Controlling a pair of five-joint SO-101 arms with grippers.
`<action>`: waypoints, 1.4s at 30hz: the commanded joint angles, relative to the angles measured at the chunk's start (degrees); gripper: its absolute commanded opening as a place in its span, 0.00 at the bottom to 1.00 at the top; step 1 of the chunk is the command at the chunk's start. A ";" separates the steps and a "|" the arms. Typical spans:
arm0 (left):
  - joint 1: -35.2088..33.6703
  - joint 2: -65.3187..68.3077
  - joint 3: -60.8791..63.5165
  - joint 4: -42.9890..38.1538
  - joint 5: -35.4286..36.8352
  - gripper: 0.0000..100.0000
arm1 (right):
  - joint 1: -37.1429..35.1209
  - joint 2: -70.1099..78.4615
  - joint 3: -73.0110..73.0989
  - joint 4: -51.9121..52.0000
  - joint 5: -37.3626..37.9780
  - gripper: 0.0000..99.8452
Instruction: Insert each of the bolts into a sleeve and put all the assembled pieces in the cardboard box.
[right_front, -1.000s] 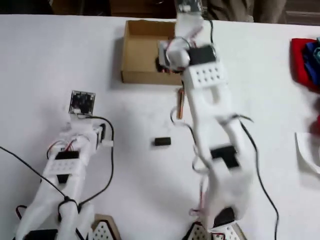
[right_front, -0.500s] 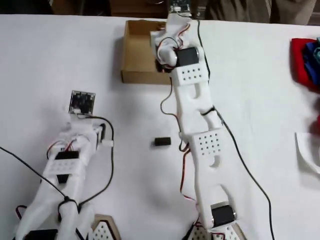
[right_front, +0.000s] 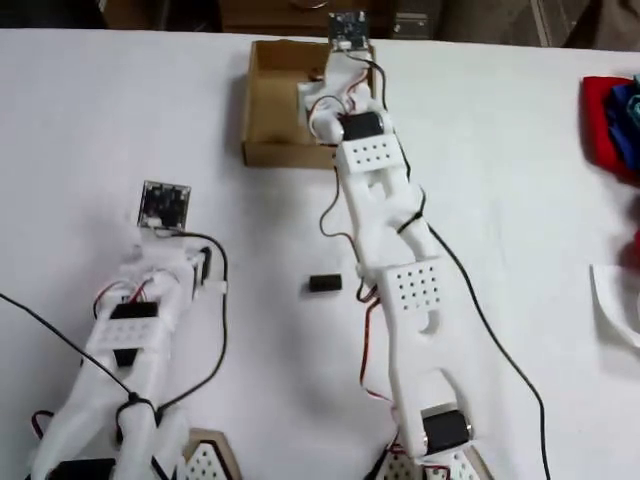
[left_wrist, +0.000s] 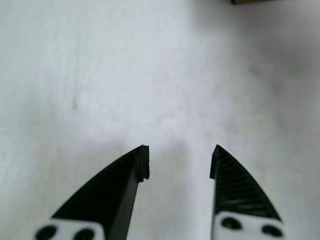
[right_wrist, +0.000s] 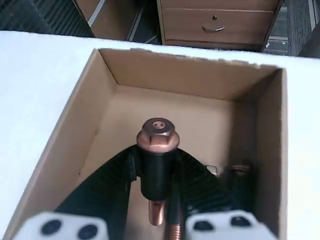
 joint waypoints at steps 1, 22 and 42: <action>0.44 -0.09 -0.31 -0.88 -0.62 0.22 | -1.71 -1.54 0.79 -1.63 -0.09 0.02; 0.44 -0.09 -0.31 -0.88 -0.62 0.22 | -3.21 3.30 0.26 -3.74 -0.53 0.04; 0.44 -0.09 -0.31 -0.88 -0.62 0.22 | 1.01 2.86 -25.58 21.93 -0.09 0.02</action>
